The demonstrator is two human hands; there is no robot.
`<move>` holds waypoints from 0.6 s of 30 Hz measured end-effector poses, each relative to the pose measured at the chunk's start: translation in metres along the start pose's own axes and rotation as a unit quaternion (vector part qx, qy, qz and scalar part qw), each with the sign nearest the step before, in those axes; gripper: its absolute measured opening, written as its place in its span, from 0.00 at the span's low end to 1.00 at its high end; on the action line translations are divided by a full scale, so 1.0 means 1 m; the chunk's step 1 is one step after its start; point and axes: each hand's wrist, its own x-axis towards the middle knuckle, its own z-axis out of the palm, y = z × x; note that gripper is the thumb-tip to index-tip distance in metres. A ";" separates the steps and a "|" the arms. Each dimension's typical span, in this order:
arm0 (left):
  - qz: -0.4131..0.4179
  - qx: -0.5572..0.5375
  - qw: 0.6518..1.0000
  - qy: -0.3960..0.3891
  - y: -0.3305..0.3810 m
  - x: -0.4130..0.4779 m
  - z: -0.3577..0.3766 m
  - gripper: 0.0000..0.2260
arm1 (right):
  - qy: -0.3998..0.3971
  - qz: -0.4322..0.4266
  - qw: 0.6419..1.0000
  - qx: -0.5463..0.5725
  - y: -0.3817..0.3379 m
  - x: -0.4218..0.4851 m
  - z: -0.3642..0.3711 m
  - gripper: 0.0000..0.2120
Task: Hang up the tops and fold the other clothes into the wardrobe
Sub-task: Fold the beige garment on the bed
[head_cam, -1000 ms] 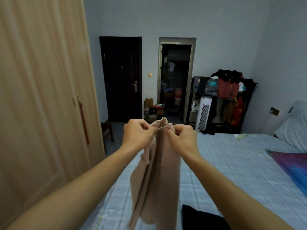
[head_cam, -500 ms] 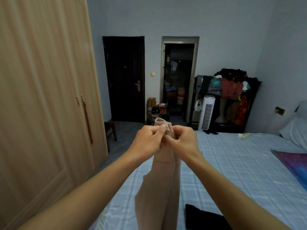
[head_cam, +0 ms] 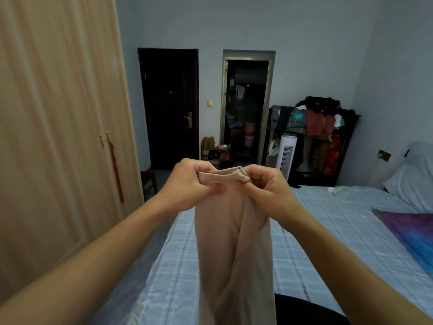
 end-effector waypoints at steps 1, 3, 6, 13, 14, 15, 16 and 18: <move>0.012 0.008 1.000 0.007 0.002 0.001 0.000 0.06 | -0.002 -0.010 1.000 -0.008 0.000 -0.001 -0.003 0.06; 0.035 0.020 0.999 0.003 0.008 0.004 -0.002 0.05 | -0.005 -0.023 1.000 -0.015 0.004 -0.003 -0.009 0.04; 0.054 0.038 0.998 -0.001 0.016 0.009 -0.005 0.05 | -0.025 -0.008 1.000 -0.014 0.020 -0.011 -0.013 0.05; 0.088 0.073 0.993 -0.006 0.032 0.018 -0.017 0.05 | -0.067 0.110 0.989 0.076 0.071 -0.044 -0.002 0.16; 0.091 0.081 0.992 -0.006 0.034 0.019 -0.019 0.05 | -0.062 0.117 0.988 0.072 0.079 -0.048 0.004 0.15; 0.093 0.087 0.992 -0.004 0.035 0.019 -0.021 0.05 | -0.052 0.125 0.989 0.063 0.087 -0.053 0.012 0.14; 0.093 0.091 0.992 0.000 0.035 0.020 -0.023 0.05 | -0.037 0.132 0.989 0.049 0.095 -0.057 0.021 0.11; 0.090 0.098 0.991 0.016 0.032 0.021 -0.031 0.06 | -0.002 0.145 0.989 0.017 0.108 -0.062 0.037 0.06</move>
